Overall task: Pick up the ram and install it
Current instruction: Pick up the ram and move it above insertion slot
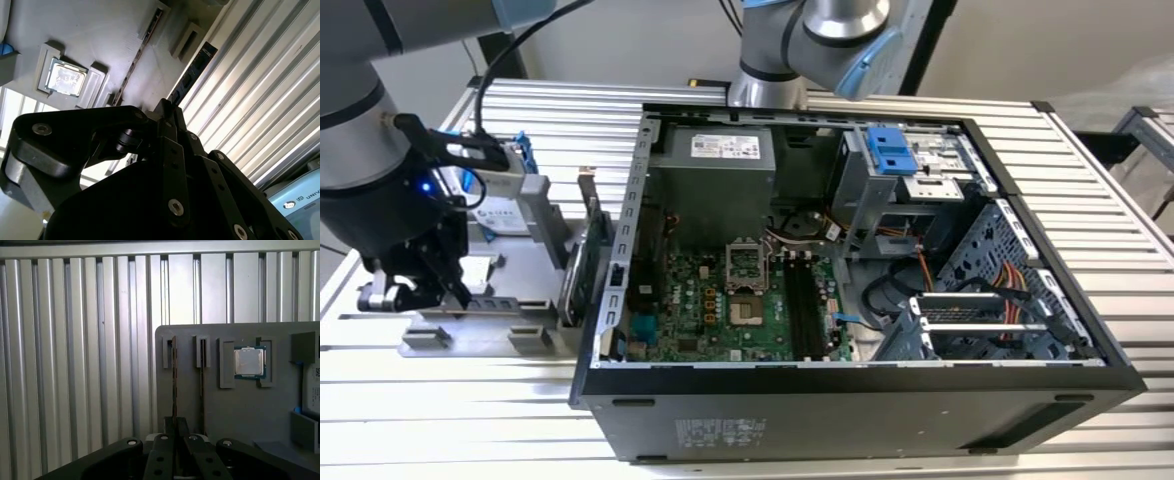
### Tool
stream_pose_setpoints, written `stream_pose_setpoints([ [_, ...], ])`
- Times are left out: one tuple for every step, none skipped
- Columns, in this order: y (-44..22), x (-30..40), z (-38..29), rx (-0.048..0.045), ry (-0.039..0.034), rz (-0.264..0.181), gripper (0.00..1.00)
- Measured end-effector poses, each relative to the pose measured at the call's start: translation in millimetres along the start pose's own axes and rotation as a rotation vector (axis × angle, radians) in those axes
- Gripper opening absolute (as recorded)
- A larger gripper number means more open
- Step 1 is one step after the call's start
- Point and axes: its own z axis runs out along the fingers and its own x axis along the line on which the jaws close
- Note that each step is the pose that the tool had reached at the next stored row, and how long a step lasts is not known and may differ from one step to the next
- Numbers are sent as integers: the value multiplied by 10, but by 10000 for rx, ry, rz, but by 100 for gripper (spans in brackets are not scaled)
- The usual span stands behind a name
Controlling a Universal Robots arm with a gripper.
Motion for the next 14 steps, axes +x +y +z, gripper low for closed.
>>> stream_pose_setpoints([
  [0, 0, -3, -1, 0, 0, 0],
  [0, 0, -5, -1, 0, 1, 0],
  [0, 0, -8, -1, 0, 0, 0],
  [1, 0, -10, 0, 0, 1, 0],
  [0, 0, -14, -1, 0, 1, 0],
  [1, 0, -18, -2, 1, 1, 0],
  [1, 0, -22, -1, 1, 2, 0],
  [1, 1, -26, -1, 1, 2, 0],
  [1, 1, -32, -2, 1, 2, 0],
  [1, 1, -38, -1, 1, 2, 0],
  [1, 1, -44, -1, 0, 2, 0],
  [1, 1, -49, 0, 0, 3, 0],
  [1, 1, -55, -1, 0, 3, 0],
  [1, 1, -61, -1, 0, 3, 0],
])
